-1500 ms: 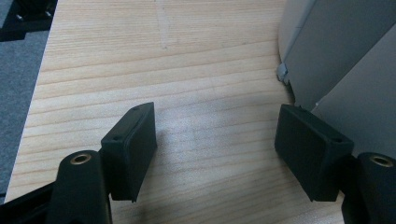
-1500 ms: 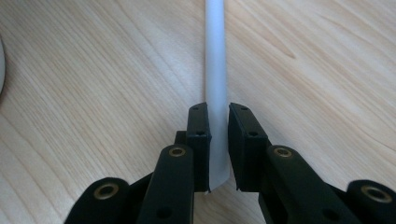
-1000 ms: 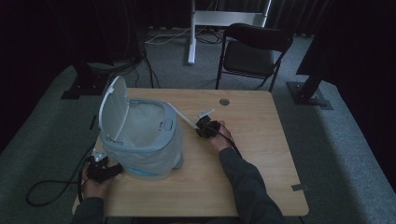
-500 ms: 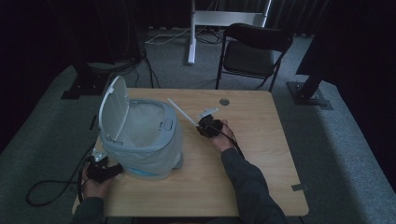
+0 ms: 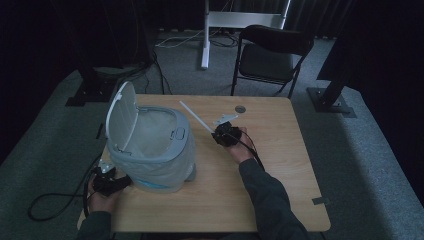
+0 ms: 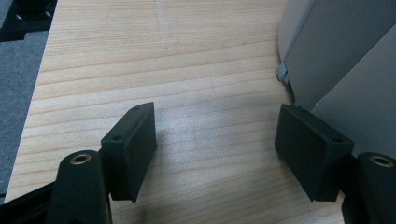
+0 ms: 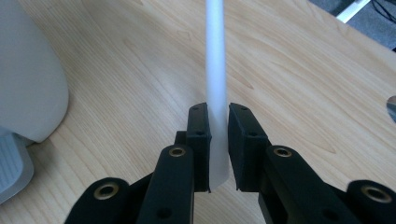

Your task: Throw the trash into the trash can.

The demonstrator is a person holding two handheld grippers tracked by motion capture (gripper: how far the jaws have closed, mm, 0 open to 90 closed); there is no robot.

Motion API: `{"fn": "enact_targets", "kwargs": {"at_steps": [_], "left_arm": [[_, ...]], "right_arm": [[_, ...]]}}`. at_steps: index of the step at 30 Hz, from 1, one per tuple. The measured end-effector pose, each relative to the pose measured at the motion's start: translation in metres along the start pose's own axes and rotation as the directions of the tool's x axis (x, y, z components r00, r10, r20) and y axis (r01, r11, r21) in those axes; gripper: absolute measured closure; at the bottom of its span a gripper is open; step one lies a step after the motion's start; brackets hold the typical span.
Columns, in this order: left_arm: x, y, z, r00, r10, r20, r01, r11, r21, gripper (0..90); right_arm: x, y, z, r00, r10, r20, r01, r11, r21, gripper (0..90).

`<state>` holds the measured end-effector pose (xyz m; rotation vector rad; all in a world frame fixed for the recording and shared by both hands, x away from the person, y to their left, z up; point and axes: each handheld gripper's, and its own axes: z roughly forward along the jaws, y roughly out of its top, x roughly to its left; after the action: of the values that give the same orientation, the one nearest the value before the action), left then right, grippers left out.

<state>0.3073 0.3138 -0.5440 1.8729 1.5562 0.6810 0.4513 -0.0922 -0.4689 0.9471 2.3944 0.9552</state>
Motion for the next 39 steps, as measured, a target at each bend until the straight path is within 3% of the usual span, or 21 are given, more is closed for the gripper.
{"fn": "enact_targets", "kwargs": {"at_steps": [39], "left_arm": [[0.000, 0.000, 0.000, 1.0000, 0.000, 0.000, 0.000, 1.0000, 0.000, 29.9]], "right_arm": [[0.009, 0.013, -0.049, 0.9989, -0.046, 0.011, 0.047, 0.991, -0.122, 78.9]]}}
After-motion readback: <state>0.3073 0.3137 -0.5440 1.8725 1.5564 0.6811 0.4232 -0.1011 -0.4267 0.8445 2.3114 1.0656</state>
